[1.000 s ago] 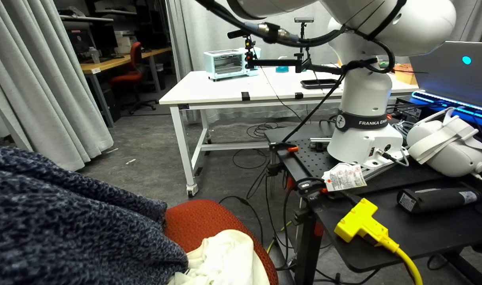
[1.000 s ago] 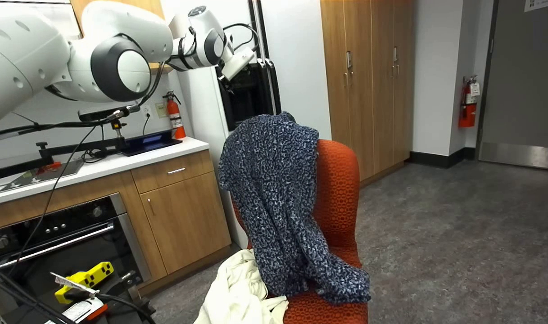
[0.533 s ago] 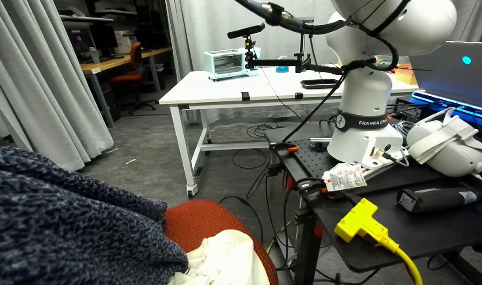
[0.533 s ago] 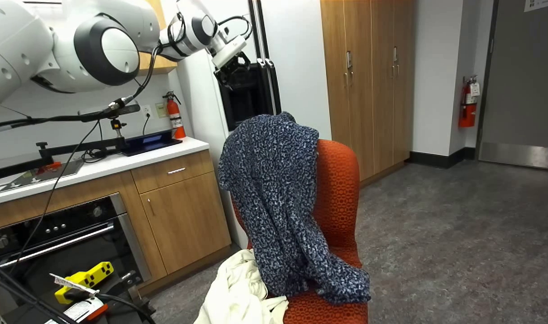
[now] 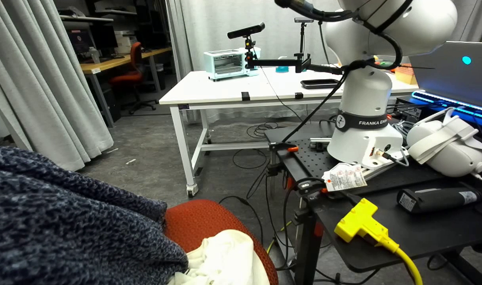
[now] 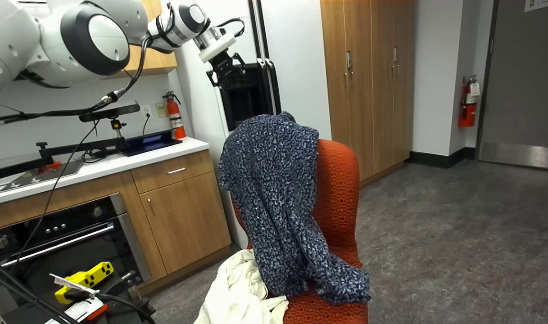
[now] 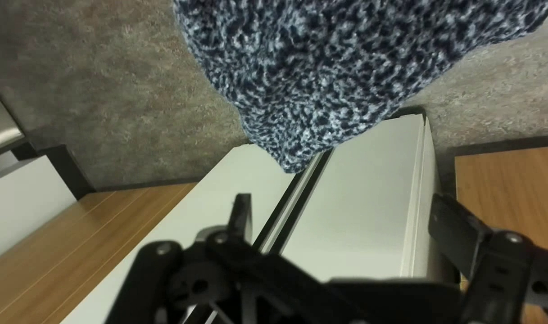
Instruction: Put the fleece on the back rest of the chair
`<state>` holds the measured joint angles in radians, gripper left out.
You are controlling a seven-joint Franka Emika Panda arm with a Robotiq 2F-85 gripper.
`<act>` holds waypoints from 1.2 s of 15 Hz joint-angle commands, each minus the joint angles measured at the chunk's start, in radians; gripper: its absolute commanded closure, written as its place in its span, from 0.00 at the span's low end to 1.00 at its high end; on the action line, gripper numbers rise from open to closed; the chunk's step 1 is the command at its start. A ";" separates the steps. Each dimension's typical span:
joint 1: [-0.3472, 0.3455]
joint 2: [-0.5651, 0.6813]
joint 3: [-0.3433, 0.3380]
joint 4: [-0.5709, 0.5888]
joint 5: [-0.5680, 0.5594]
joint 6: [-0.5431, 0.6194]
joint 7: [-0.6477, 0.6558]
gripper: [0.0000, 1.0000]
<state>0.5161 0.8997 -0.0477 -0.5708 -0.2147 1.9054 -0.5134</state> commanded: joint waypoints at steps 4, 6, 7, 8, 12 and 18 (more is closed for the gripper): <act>-0.040 -0.112 -0.045 -0.061 -0.008 -0.121 -0.002 0.00; -0.059 -0.144 -0.058 -0.071 -0.011 -0.144 -0.003 0.00; -0.065 -0.156 -0.062 -0.075 -0.011 -0.150 -0.001 0.00; -0.064 -0.098 -0.055 -0.017 0.000 -0.122 0.008 0.00; -0.074 -0.130 -0.056 -0.041 0.000 -0.130 0.008 0.00; -0.073 -0.130 -0.055 -0.052 0.000 -0.130 0.008 0.00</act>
<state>0.4433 0.7700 -0.1032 -0.6232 -0.2148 1.7754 -0.5056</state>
